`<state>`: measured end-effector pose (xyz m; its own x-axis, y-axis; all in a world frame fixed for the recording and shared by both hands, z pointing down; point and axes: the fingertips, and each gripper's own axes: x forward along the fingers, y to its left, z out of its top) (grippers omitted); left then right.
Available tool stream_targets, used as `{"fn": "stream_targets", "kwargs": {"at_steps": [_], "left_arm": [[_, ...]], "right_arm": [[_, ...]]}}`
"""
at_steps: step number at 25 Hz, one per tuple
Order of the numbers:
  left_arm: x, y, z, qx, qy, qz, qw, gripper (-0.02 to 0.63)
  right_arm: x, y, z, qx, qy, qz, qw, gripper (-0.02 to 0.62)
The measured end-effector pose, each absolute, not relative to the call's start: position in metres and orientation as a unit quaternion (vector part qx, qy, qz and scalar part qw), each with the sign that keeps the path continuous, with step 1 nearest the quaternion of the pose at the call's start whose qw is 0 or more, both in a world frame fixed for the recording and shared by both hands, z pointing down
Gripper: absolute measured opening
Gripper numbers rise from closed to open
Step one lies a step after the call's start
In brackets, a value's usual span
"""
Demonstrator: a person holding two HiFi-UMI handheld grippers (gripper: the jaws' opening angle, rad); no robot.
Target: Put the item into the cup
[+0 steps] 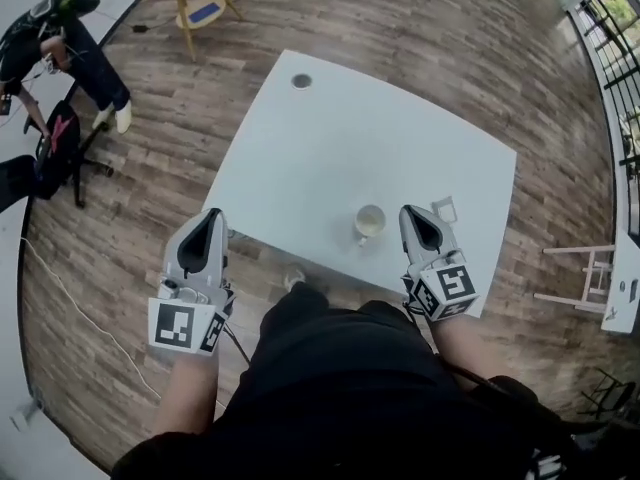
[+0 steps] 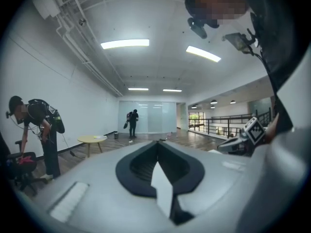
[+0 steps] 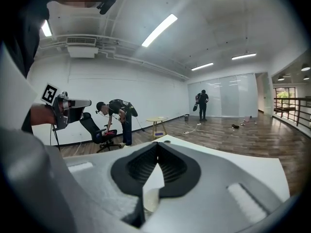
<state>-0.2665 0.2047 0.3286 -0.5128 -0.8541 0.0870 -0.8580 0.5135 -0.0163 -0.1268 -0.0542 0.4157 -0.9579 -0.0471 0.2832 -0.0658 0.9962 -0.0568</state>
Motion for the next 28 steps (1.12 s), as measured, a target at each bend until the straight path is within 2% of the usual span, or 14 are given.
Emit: {"fn": "stream_targets", "kwargs": {"at_steps": [5, 11, 19, 23, 28], "left_arm": [[-0.287, 0.19, 0.323, 0.572, -0.82, -0.01, -0.002, -0.002], [-0.347, 0.17, 0.345, 0.615, -0.788, -0.005, 0.032, -0.002], [-0.342, 0.092, 0.344, 0.69, -0.723, -0.003, 0.034, -0.002], [-0.32, 0.1, 0.334, 0.686, -0.723, 0.024, 0.075, -0.002], [-0.302, 0.087, 0.344, 0.695, -0.714, 0.025, 0.075, -0.002]], "right_arm": [[-0.133, -0.04, 0.422, 0.067, -0.985, 0.033, 0.158, 0.002], [-0.155, -0.04, 0.44, 0.149, -0.974, 0.057, 0.163, 0.002], [-0.112, -0.078, 0.419, 0.233, -0.959, 0.053, 0.153, 0.002], [-0.084, -0.064, 0.412, 0.256, -0.955, 0.073, 0.128, 0.002], [-0.055, -0.096, 0.414, 0.292, -0.95, 0.045, 0.097, 0.002]]}}
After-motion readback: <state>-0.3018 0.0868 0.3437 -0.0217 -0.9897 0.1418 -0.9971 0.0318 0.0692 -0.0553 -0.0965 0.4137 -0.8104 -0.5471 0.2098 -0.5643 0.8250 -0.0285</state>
